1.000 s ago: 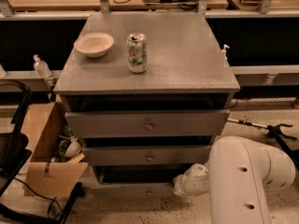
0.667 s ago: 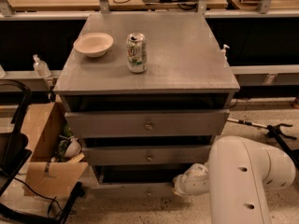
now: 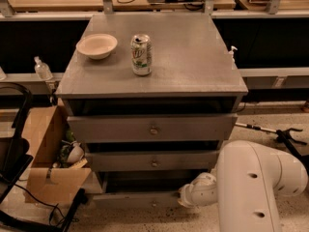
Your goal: Open bottom drawer
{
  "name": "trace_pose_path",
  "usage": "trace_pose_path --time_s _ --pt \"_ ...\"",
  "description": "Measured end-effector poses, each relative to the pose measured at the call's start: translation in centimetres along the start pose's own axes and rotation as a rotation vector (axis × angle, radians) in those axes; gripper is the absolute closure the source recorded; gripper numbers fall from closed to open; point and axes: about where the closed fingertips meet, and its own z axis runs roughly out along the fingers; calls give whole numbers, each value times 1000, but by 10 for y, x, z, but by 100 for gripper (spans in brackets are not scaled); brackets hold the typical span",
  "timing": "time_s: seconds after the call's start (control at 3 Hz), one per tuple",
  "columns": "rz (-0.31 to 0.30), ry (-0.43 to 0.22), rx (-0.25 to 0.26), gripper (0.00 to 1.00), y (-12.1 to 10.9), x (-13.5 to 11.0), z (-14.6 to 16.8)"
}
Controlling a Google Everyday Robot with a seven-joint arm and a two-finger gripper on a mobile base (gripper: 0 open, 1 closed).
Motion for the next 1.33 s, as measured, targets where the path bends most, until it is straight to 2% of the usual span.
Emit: trace_pose_path --time_s 0.33,0.67,1.0,1.33 --pt "0 0 0 100 0 0 0" --pt "-7 -15 -20 100 16 -3 0" --pt "-7 -15 -21 100 16 -4 -2" --pt "-12 -26 -35 100 27 -6 -2"
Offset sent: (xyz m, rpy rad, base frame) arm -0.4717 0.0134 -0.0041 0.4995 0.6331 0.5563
